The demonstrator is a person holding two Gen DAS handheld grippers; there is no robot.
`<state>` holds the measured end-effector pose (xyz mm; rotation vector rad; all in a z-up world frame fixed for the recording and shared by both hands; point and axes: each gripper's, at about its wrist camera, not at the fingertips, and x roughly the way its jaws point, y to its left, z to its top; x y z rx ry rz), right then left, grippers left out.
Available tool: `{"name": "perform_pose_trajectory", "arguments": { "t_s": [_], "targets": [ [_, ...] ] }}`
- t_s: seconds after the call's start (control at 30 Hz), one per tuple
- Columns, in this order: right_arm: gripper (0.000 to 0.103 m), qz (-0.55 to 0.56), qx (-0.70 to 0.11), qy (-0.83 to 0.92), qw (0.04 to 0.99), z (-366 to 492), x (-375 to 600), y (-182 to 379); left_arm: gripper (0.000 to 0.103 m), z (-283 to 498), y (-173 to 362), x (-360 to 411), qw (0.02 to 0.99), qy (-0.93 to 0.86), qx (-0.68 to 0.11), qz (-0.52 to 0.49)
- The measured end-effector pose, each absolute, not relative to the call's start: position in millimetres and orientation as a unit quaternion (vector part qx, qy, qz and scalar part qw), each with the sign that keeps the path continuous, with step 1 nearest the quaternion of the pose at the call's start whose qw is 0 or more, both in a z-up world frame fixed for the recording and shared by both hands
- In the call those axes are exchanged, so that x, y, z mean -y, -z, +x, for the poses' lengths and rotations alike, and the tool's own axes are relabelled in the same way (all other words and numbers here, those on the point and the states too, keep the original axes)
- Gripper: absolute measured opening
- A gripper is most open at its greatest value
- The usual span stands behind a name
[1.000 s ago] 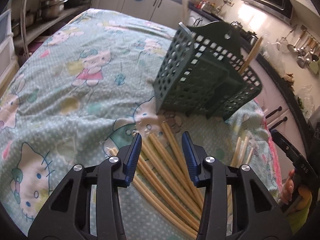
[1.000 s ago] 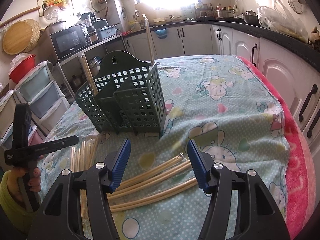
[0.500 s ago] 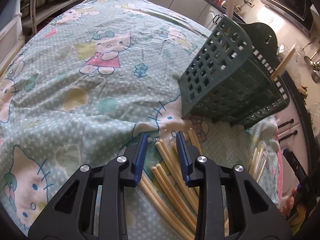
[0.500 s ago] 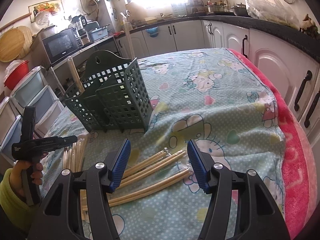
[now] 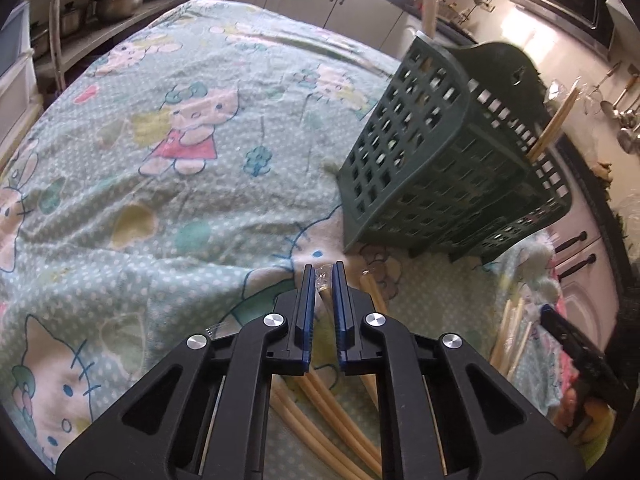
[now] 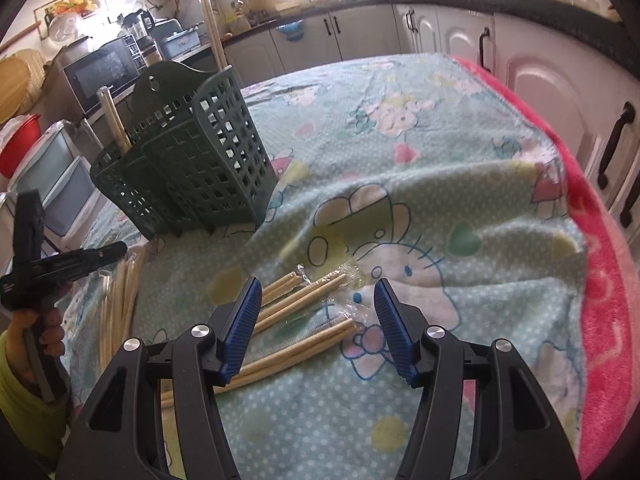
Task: Organize utensils
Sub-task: 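Grasp another chopstick with the left tool while the right tool grasps one too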
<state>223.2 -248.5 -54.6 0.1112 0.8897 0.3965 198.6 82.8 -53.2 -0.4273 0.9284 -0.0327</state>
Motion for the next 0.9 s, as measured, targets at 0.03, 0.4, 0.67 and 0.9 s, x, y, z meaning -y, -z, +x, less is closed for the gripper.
{"name": "perform_pose_trajectory", "arguments": {
  "t_s": [0.03,0.4,0.67,0.9],
  "targets": [
    [0.055,0.056,-0.429,-0.190,0.881,226,248,56,0.005,198,50,-83,0.874,0.018,-0.440,-0.206],
    [0.042,0.089,-0.459,-0.188,0.864,257,253,76,0.004,193,15,-73,0.894,0.040,-0.398,-0.200],
    [0.004,0.084,-0.445,-0.190,0.871,254,253,72,0.004,190,0,-74,0.902,0.043,-0.379,-0.203],
    [0.001,0.104,-0.413,-0.202,0.882,243,263,48,0.003,185,-14,-74,0.908,0.051,-0.362,-0.206]
  ]
}}
